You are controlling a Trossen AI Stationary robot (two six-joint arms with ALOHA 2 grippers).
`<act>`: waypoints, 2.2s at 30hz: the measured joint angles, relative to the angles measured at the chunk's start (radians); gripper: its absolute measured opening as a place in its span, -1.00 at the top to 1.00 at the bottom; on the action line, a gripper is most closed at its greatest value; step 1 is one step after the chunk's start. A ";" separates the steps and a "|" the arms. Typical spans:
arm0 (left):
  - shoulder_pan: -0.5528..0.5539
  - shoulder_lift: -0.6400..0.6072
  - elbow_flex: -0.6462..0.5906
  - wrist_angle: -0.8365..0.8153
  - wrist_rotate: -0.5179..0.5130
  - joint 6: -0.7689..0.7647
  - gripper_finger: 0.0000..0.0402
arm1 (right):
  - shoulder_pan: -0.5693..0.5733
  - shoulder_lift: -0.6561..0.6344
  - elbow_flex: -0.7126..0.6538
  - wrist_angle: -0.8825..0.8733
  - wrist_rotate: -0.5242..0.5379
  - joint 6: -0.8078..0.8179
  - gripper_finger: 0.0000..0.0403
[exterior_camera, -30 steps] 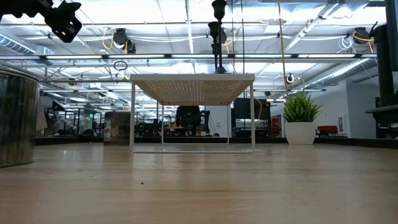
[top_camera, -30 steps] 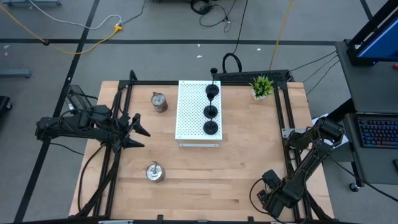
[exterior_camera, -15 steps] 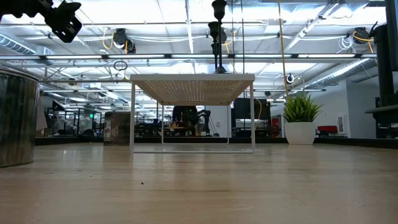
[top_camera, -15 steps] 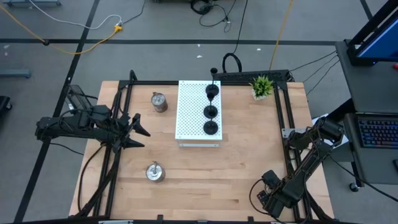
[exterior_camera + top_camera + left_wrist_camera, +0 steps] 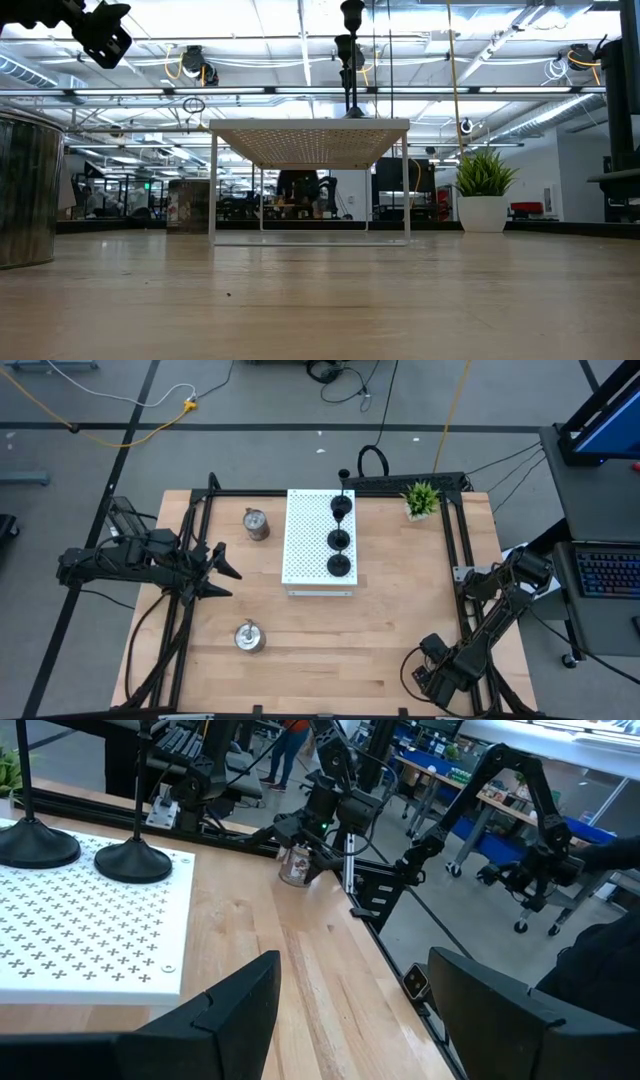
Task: Pick & Place candle stick holders
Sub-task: Put the bottom right brown scented candle on the shelf
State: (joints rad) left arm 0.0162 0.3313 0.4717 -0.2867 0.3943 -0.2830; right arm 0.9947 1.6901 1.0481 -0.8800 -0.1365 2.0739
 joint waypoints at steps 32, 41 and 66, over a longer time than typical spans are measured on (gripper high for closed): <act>0.000 0.000 0.000 0.000 -0.003 0.012 -0.28 | 0.061 -0.061 -0.007 -0.029 0.083 0.007 -0.95; 0.000 0.000 0.000 0.004 -0.004 0.013 -0.28 | 0.061 -0.061 -0.023 -0.011 0.081 -0.016 -0.85; 0.000 0.000 0.000 0.005 -0.038 0.007 -0.28 | -0.001 -0.063 -0.024 -0.012 0.089 -0.164 -0.74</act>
State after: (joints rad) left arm 0.0163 0.3313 0.4720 -0.2813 0.3565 -0.2758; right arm 0.9934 1.6275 1.0245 -0.8916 -0.0478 1.9098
